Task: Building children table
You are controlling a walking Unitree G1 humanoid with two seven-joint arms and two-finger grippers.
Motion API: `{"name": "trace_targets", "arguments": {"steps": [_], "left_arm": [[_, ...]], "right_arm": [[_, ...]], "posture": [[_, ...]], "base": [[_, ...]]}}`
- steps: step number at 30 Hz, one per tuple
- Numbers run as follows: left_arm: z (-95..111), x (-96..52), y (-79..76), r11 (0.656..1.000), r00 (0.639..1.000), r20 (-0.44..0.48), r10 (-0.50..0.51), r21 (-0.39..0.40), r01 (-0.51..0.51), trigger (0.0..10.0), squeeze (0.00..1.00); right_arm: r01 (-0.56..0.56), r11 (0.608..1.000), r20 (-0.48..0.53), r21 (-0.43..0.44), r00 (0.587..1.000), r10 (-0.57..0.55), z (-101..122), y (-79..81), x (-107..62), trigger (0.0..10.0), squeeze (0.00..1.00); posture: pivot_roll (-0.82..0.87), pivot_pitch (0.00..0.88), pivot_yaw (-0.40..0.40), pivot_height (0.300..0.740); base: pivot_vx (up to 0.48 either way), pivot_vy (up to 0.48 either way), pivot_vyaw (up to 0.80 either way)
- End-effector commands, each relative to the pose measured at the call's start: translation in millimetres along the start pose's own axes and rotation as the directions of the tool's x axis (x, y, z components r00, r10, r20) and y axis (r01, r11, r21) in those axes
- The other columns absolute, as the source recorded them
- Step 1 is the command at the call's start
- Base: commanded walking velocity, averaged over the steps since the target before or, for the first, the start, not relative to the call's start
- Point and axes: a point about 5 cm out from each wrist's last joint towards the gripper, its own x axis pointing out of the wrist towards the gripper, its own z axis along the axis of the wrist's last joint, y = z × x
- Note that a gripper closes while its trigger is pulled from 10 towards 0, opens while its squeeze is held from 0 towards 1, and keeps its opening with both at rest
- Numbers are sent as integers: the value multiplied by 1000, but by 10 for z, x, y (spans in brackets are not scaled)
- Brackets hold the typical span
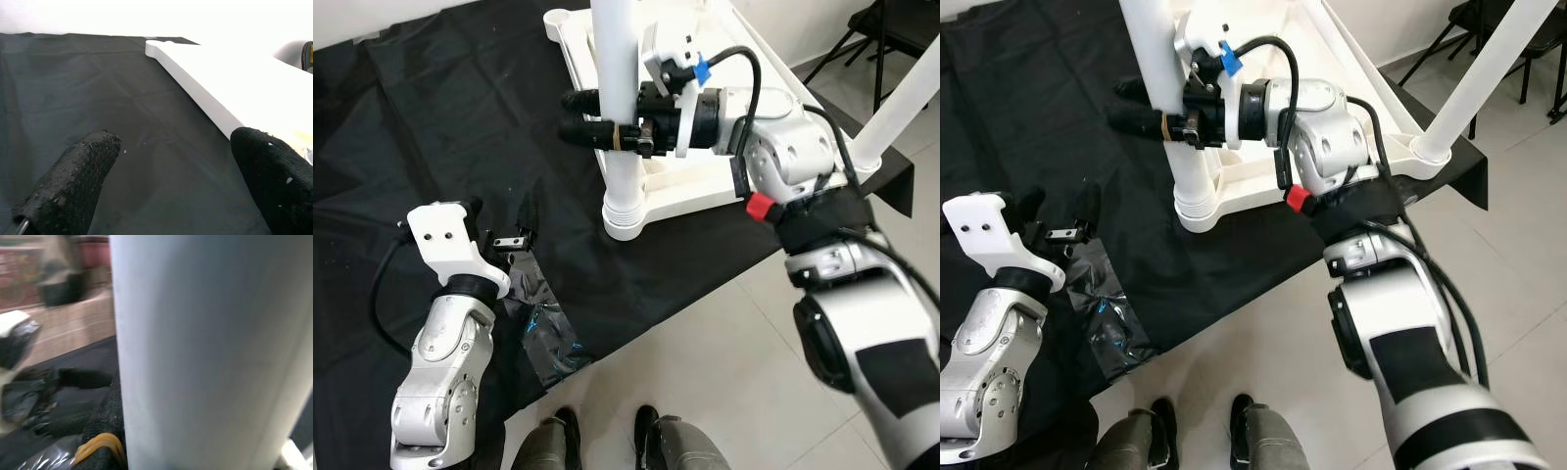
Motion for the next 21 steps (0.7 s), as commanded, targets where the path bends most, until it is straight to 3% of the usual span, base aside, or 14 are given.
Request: {"name": "trace_targets", "arguments": {"steps": [1,3,4,6,10,12,15,21], "left_arm": [[-5,-5,41,1000,1000,1,8,10,-8,10000,0],[14,5,63,1000,1000,8,12,15,-12,10000,0],[14,5,63,1000,1000,8,12,15,-12,10000,0],[35,29,89,1000,1000,16,13,21,-14,10000,0],[67,78,113,1000,1000,31,6,31,-6,10000,0],[73,90,116,999,999,34,4,32,-5,10000,0],[113,141,113,999,999,53,-3,35,2,10000,0],[132,182,110,999,998,62,-15,38,13,10000,0]], "right_arm": [[175,980,-221,93,963,-151,-560,25,-26,10000,0],[284,951,-230,118,940,-253,-734,206,8,10000,0],[284,951,-230,118,940,-253,-734,206,8,10000,0],[346,927,-241,145,921,-306,-915,470,64,10000,0],[443,884,-259,149,880,-398,-1068,661,118,10000,0],[461,874,-261,153,872,-414,-1076,671,125,10000,0],[547,820,-266,170,827,-496,-1082,643,127,10000,0],[607,774,-263,179,788,-557,-1068,634,98,10000,0]], "posture": [[-25,302,-45,740],[-20,296,-43,740],[-20,296,-43,740],[-14,284,-27,740],[-13,258,-19,740],[-13,258,-19,740],[-3,239,-16,740],[4,219,-10,740]], "base": [[0,0,0],[0,0,0],[0,0,0],[0,0,0],[0,0,0],[0,0,0],[0,0,0],[0,0,0]]}}
